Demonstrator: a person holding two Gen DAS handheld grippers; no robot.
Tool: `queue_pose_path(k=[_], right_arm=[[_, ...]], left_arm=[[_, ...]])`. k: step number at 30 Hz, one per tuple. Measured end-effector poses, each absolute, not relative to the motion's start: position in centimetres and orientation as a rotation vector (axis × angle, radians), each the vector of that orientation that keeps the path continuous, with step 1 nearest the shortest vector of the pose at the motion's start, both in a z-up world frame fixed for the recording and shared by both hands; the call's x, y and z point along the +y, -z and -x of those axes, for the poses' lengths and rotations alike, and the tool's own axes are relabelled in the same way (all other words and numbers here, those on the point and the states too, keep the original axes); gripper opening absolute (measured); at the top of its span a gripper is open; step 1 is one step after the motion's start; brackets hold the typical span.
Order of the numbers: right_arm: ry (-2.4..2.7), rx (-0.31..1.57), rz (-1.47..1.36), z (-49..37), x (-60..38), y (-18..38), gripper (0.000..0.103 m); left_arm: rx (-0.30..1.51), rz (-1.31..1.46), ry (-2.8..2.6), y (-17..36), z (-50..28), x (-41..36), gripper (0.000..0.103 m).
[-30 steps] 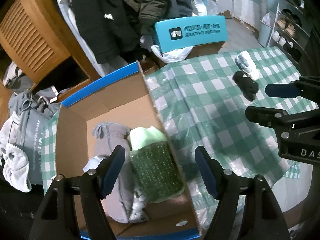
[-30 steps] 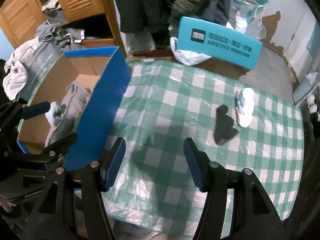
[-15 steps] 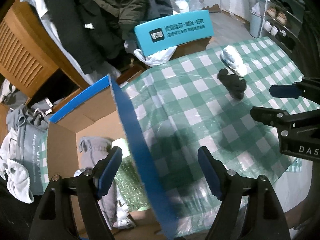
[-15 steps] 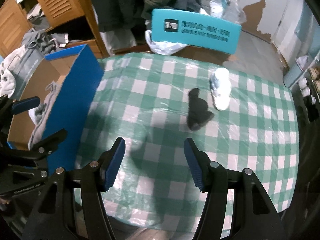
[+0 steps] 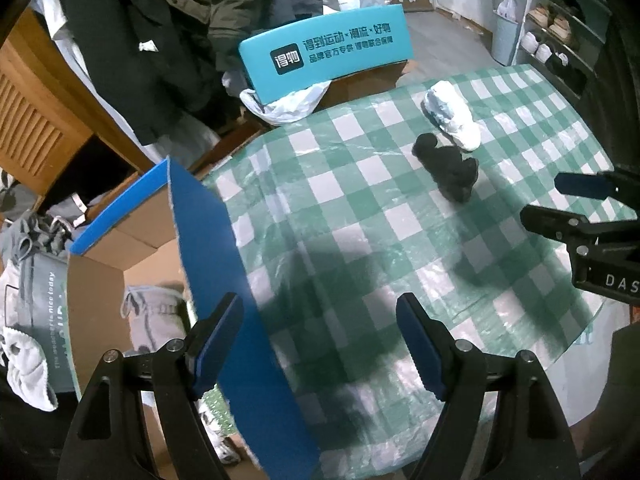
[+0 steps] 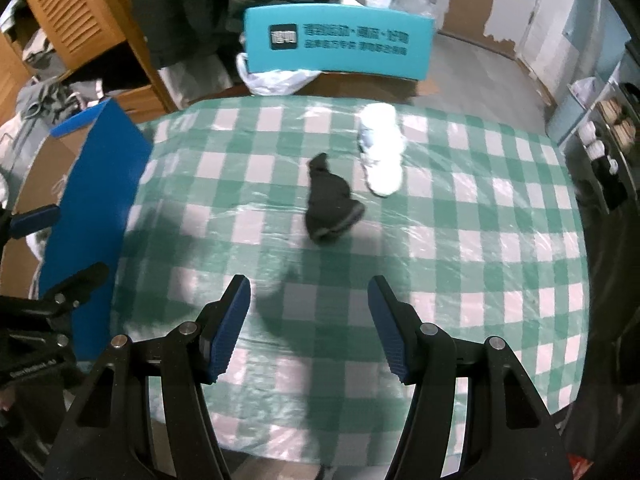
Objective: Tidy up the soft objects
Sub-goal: 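Move both tools back toward the black sock and white socks on the table, then grasp the white socks with the right tool while the left tool grasps the black sock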
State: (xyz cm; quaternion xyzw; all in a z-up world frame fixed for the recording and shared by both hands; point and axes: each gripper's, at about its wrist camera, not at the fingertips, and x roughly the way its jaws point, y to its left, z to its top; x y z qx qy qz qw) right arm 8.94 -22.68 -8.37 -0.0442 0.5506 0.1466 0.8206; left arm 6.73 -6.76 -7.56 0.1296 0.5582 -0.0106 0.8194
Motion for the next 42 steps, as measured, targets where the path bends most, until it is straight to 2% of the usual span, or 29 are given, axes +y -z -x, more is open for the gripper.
queue_pose_path(k=[9, 20, 32, 42], right_arm=[[-0.296, 1.228, 0.102, -12.6, -25.5, 8.6, 0.06], [-0.299, 1.29, 0.21, -19.6, -27.1, 8.9, 0.06], [-0.301, 1.353, 0.15, -24.8, -25.2, 13.5, 0.06], [-0.265, 1.379, 0.135, -27.4, -25.0, 15.9, 0.06]], left_arm=[[1.239, -0.22, 0.052, 7.6, -11.1, -8.0, 0.08], [1.292, -0.293, 0.118, 8.7, -17.3, -10.6, 0.08], [1.391, -0.218, 0.16, 13.6, -21.3, -10.8, 0.08], [1.417, -0.169, 0.188, 15.1, -23.4, -11.1, 0.08]])
